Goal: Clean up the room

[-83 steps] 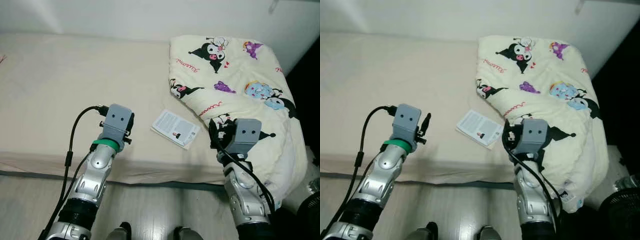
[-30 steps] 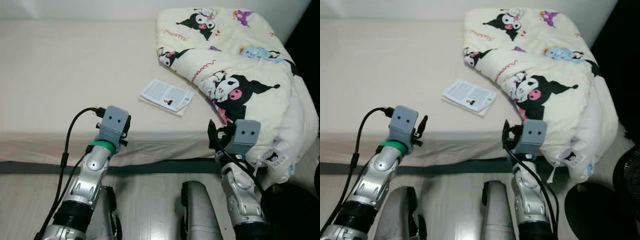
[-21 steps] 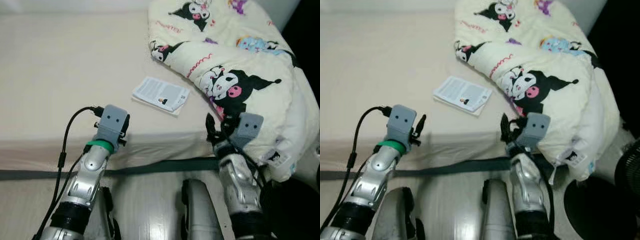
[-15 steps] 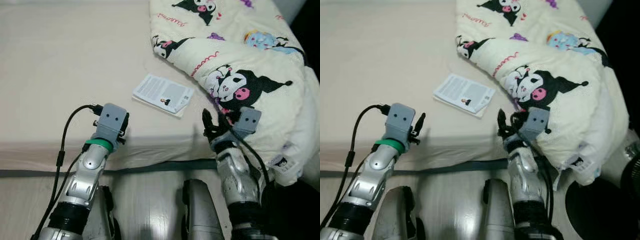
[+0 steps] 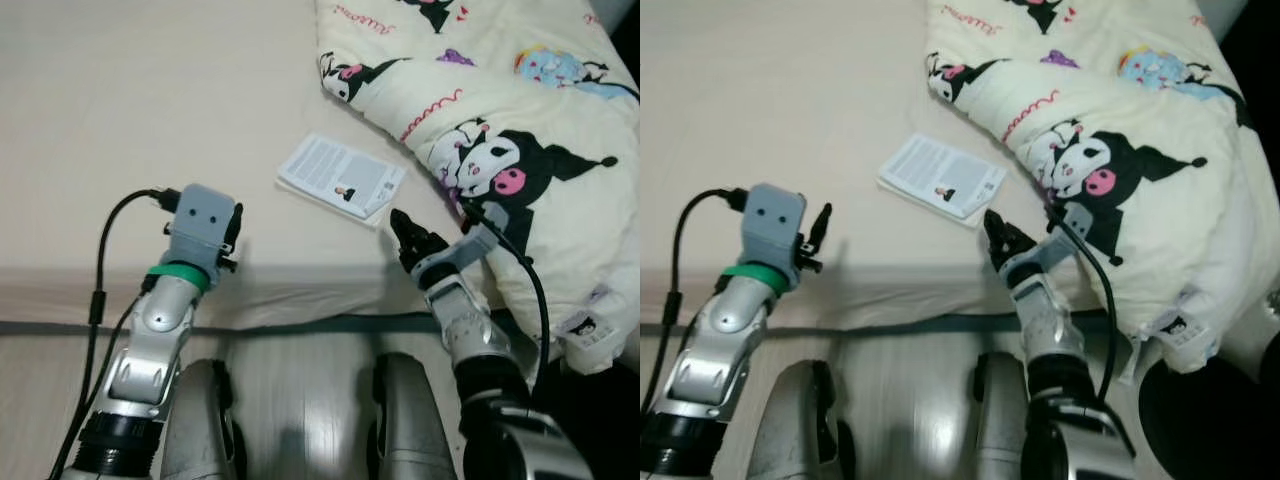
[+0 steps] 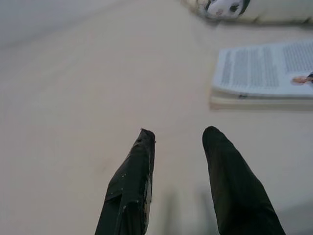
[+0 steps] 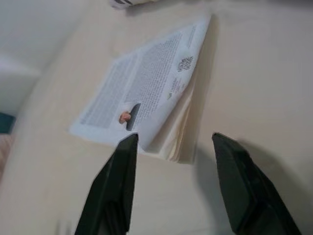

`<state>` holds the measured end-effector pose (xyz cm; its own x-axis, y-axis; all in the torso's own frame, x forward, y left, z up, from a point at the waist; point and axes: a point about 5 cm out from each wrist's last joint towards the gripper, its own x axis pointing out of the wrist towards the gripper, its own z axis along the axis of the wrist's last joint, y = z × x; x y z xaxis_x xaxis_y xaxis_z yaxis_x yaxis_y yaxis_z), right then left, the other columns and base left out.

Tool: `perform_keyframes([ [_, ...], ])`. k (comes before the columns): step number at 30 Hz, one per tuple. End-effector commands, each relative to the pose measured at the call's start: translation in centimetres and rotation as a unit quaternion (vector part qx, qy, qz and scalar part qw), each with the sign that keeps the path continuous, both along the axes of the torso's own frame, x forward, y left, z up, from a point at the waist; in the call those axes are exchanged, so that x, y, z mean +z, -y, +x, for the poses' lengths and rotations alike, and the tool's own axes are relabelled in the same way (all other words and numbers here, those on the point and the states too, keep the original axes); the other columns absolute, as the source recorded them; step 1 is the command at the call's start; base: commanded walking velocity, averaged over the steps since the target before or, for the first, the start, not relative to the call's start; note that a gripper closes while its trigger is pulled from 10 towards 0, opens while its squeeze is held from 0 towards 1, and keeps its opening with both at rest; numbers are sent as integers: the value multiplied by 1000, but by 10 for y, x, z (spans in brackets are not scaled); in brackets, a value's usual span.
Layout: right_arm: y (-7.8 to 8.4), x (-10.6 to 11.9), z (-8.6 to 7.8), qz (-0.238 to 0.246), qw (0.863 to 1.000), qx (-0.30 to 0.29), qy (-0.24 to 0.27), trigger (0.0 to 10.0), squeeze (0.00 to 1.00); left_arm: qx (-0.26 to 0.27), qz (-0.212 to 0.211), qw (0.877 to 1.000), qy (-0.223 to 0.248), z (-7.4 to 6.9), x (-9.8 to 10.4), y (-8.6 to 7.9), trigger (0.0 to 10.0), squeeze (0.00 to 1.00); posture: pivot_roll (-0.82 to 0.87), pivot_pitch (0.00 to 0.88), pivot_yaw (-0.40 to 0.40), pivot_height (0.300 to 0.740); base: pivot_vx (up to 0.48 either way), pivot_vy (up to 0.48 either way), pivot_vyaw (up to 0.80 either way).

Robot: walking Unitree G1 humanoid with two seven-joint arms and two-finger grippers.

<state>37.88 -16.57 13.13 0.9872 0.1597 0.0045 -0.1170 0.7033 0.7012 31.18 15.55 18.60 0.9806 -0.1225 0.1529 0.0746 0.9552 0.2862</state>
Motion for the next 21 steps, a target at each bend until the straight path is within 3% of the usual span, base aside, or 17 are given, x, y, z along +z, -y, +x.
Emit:
perform_keyframes([
  [1,9,-17,-2,29,998,-17,-52,10000,0,10,-6,1000,-2,-9,8,-8,10000,0,113,340,97,567,0,0,0],
  [10,19,-11,3,56,996,-28,-60,10000,0,31,-5,999,6,-21,29,-19,10000,0,169,415,104,567,0,0,0],
  [21,15,11,11,86,996,18,14,10000,0,55,6,998,-7,-40,41,-30,10000,0,242,461,105,567,0,0,0],
])
